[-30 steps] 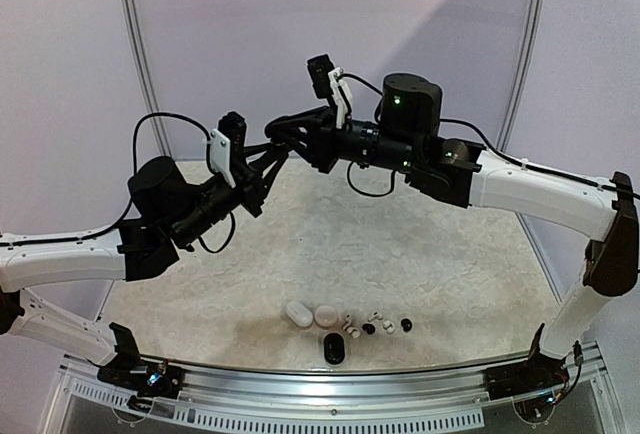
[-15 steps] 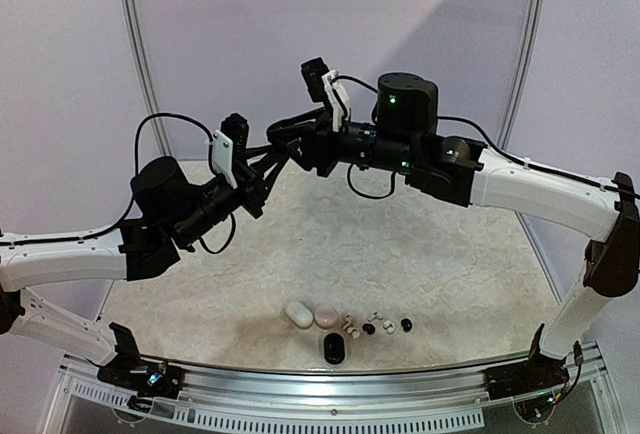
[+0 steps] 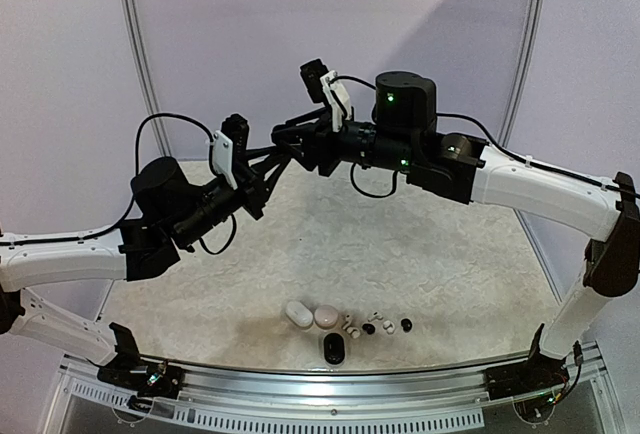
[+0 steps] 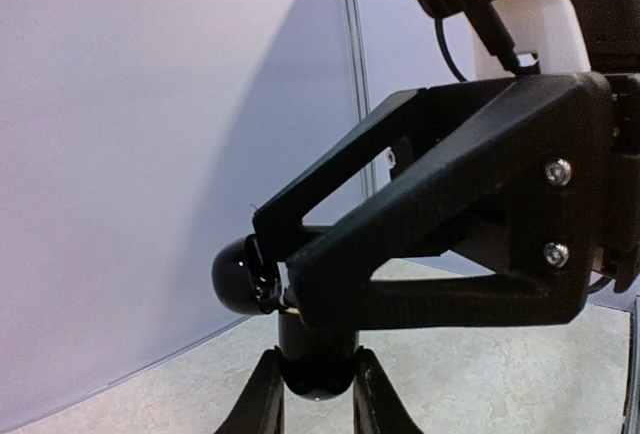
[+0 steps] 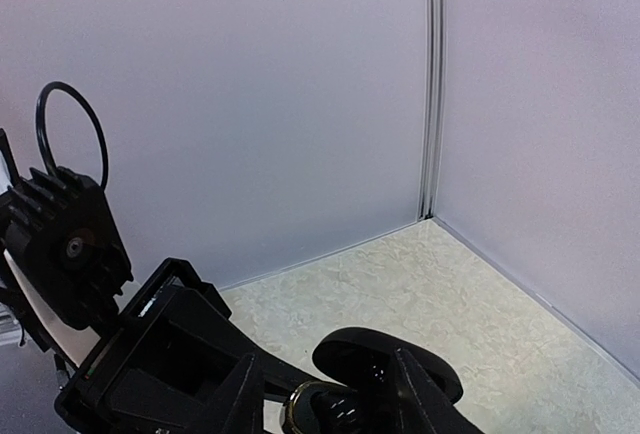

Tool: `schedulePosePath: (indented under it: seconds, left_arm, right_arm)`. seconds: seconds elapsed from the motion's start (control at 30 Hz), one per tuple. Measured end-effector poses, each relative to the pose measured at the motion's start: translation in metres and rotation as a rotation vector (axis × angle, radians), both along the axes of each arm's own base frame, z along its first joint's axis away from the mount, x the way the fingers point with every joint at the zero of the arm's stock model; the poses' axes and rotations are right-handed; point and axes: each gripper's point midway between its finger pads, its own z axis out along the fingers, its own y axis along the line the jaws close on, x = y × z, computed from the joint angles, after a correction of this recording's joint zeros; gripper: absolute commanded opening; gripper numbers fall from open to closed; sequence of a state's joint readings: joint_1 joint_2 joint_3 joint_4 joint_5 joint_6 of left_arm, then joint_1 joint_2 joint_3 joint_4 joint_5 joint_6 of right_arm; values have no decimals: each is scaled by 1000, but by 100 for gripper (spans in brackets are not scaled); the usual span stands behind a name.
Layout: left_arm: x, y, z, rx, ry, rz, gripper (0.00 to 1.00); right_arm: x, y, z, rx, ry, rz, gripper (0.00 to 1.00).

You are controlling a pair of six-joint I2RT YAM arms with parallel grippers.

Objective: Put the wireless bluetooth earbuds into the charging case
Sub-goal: Insert the left earbud into the left side groove of the charging case.

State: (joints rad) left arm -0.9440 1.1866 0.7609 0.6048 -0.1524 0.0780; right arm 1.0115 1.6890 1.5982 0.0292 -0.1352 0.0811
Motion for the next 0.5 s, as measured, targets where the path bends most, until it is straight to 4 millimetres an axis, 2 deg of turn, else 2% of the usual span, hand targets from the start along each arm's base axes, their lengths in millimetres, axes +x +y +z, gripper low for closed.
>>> schedulePosePath:
  seconds: [0.5]
  left_arm:
    - [-2, -1, 1, -9, -9, -15, 0]
  right_arm:
    - [-2, 1, 4, 0, -11, 23, 41]
